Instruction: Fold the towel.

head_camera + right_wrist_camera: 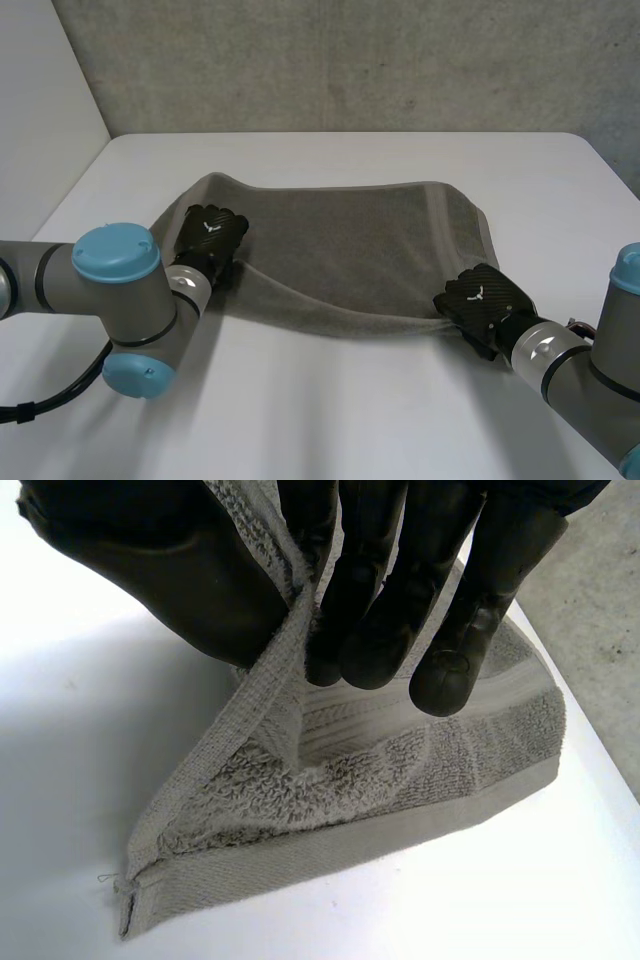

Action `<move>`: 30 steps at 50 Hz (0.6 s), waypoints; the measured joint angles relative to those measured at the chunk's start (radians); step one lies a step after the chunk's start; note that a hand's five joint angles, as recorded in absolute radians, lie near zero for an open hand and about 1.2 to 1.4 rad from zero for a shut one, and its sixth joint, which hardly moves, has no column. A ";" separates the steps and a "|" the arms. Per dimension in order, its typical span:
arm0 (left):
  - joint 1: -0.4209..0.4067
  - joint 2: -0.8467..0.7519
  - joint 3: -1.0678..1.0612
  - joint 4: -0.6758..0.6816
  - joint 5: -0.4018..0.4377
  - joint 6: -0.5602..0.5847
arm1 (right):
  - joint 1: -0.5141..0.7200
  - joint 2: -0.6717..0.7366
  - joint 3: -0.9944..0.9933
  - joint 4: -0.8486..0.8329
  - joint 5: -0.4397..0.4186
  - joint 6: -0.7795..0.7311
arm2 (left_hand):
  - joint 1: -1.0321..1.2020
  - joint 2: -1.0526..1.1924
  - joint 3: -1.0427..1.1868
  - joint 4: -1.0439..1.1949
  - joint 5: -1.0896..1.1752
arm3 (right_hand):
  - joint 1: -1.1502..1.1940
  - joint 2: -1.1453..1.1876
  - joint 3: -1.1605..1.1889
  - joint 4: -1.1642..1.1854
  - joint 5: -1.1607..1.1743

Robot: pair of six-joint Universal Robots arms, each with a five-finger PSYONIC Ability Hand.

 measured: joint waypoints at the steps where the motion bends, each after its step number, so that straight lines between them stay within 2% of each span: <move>1: 0.000 -0.004 0.004 0.000 0.000 0.001 | 0.000 0.003 -0.001 0.000 0.000 0.000 | 0.008 0.008 0.010 0.009 0.008 | 0.000 0.000 0.000 0.000 0.000; 14: 0.010 -0.075 0.064 0.001 -0.007 0.037 | -0.006 0.010 -0.004 0.000 0.000 -0.001 | 0.146 0.149 0.147 0.143 0.140 | 0.000 0.000 0.000 0.000 0.000; 23: 0.024 -0.039 0.046 -0.001 -0.013 0.090 | -0.008 0.010 -0.008 0.000 0.006 0.000 | 0.311 0.316 0.312 0.307 0.306 | 0.000 0.000 0.000 0.000 0.000; 27: 0.029 0.022 0.006 -0.001 -0.014 0.096 | -0.013 0.007 -0.015 0.000 0.015 0.001 | 0.654 0.670 0.682 0.677 0.657 | 0.000 0.000 0.000 0.000 0.000; 30: 0.040 0.068 -0.030 -0.002 -0.015 0.097 | -0.018 0.002 -0.021 0.001 0.024 0.004 | 0.657 0.705 0.736 0.716 0.688 | 0.000 0.000 0.000 0.000 0.000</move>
